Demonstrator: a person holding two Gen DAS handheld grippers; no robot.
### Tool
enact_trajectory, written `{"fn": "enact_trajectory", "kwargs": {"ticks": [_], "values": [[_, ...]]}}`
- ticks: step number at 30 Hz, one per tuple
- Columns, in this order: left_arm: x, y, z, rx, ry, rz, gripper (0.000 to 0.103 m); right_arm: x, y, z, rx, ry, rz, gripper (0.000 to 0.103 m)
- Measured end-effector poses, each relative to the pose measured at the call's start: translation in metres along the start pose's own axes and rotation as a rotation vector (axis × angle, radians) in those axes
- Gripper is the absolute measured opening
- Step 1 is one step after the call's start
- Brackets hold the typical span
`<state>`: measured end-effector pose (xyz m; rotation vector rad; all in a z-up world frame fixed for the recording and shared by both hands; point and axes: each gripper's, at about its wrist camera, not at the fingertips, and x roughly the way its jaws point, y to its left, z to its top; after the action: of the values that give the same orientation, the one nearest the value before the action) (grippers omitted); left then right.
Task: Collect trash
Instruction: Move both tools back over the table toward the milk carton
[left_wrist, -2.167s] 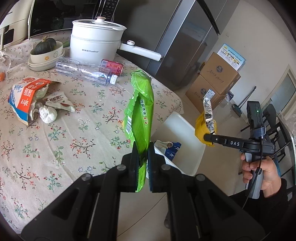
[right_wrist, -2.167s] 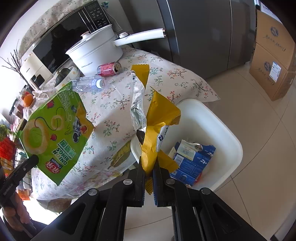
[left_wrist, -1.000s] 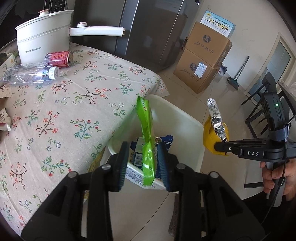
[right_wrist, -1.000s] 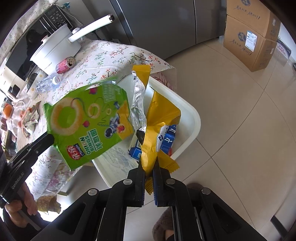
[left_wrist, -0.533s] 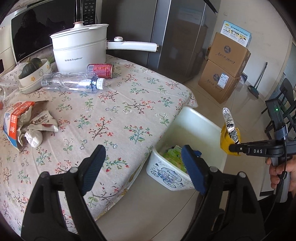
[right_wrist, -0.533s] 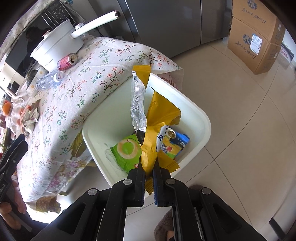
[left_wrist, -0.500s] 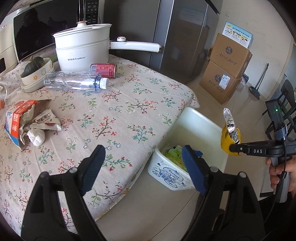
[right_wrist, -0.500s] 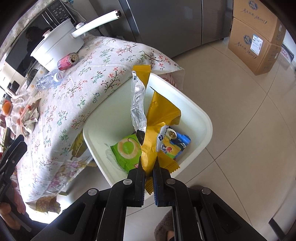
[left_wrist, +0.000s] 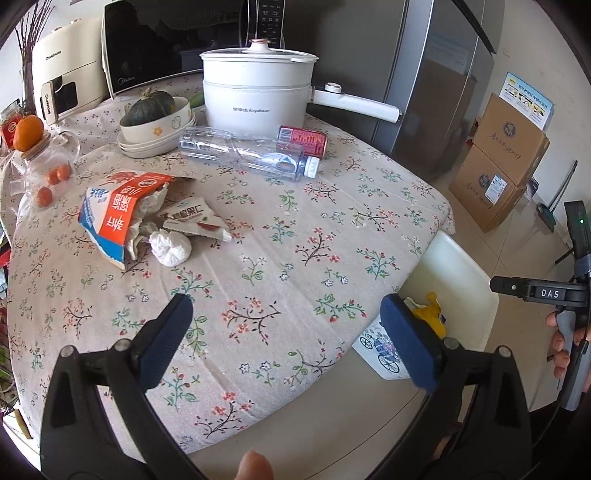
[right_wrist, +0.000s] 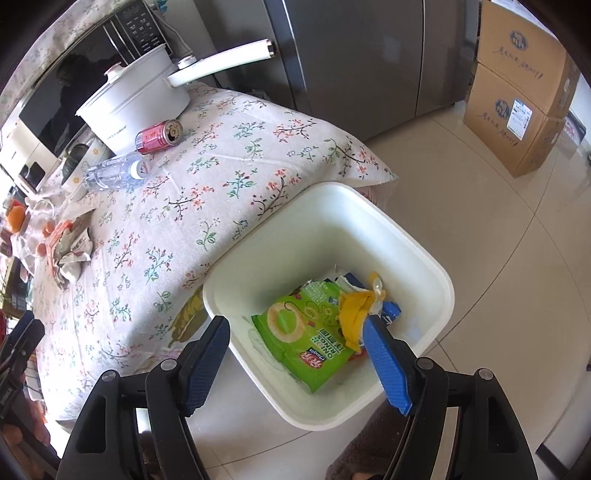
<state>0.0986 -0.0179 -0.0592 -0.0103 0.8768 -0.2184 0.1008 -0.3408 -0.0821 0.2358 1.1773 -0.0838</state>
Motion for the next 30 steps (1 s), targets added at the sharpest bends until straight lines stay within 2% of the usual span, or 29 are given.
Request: {"fn": "enact_trajectory", "kwargs": {"ticks": [6,11,19,30], "values": [[-0.012,0.026,-0.002,-0.042,-0.015,0.04,0.102,-0.012,0.032,0.003,-0.076,-0.04,-0.017,0.083],[-0.022,0.047,-0.003,-0.072,-0.019,0.065,0.102,-0.023,0.059,0.007,-0.13,-0.082,-0.014,0.084],[-0.033,0.082,-0.007,-0.119,-0.026,0.119,0.102,-0.03,0.107,0.017,-0.184,-0.113,0.049,0.084],[-0.039,0.147,-0.015,-0.217,-0.03,0.19,0.102,-0.018,0.176,0.024,-0.275,-0.122,0.091,0.084]]}}
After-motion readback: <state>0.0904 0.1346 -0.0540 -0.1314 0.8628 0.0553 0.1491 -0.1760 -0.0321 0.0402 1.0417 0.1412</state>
